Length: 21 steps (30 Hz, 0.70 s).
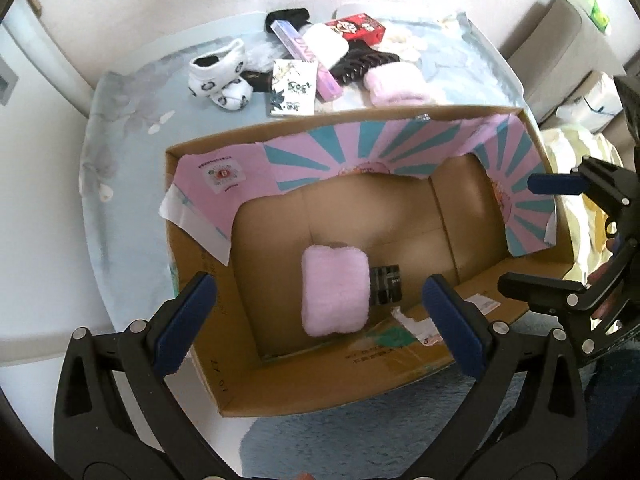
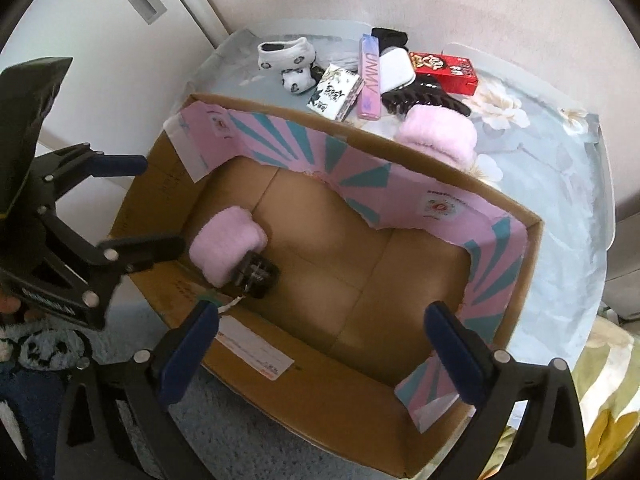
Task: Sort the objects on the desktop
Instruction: 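Move both tools back toward the tray of items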
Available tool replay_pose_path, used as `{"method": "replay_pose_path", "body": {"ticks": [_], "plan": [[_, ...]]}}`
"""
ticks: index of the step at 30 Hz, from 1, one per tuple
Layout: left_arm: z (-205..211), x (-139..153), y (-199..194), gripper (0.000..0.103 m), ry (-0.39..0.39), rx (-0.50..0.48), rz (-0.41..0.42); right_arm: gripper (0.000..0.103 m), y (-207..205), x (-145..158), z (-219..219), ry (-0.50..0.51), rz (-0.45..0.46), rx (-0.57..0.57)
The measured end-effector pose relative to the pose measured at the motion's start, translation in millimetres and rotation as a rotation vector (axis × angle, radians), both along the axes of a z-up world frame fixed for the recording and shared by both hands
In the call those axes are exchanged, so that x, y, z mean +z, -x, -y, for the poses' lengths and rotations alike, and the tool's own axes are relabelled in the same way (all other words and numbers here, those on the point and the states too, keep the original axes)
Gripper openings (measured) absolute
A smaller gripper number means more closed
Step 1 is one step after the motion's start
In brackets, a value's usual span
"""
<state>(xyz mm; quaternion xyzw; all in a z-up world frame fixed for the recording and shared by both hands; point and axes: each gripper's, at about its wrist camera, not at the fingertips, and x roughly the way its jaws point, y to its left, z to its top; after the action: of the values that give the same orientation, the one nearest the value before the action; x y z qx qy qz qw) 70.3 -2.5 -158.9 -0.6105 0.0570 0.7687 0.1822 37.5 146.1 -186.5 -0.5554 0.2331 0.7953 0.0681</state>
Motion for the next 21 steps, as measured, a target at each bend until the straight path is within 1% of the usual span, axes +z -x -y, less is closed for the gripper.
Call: {"method": "replay_pose_path", "body": {"ticks": [6, 10, 12, 14, 18, 20, 21], "plan": [[2.2, 5.1, 1.5, 0.103, -0.004, 0.008, -0.017, 0.102, -8.8, 1.2, -6.5, 0.037, -0.02, -0.028], [3.2, 9.0, 1.5, 0.103, -0.001, 0.009, -0.032, 0.102, -8.1, -0.4, -8.5, 0.06, 0.016, -0.028], [5.1, 12.5, 2.3, 0.103, -0.011, 0.016, -0.037, 0.102, -7.7, 0.7, -10.6, 0.076, 0.037, -0.034], [6.5, 16.7, 3.3, 0.103, -0.021, 0.02, -0.045, 0.102, -9.3, 6.5, -13.6, 0.059, 0.026, -0.046], [6.6, 28.0, 5.7, 0.103, -0.008, 0.007, -0.084, 0.102, -11.5, 22.6, -22.4, 0.028, -0.006, -0.065], [9.1, 35.4, 8.9, 0.103, 0.0, 0.008, -0.111, 0.102, -10.8, 29.5, -26.9, 0.034, -0.033, -0.048], [11.3, 38.5, 10.8, 0.103, -0.005, 0.016, -0.12, 0.102, -9.4, 29.9, -28.3, 0.04, -0.03, -0.036]]}}
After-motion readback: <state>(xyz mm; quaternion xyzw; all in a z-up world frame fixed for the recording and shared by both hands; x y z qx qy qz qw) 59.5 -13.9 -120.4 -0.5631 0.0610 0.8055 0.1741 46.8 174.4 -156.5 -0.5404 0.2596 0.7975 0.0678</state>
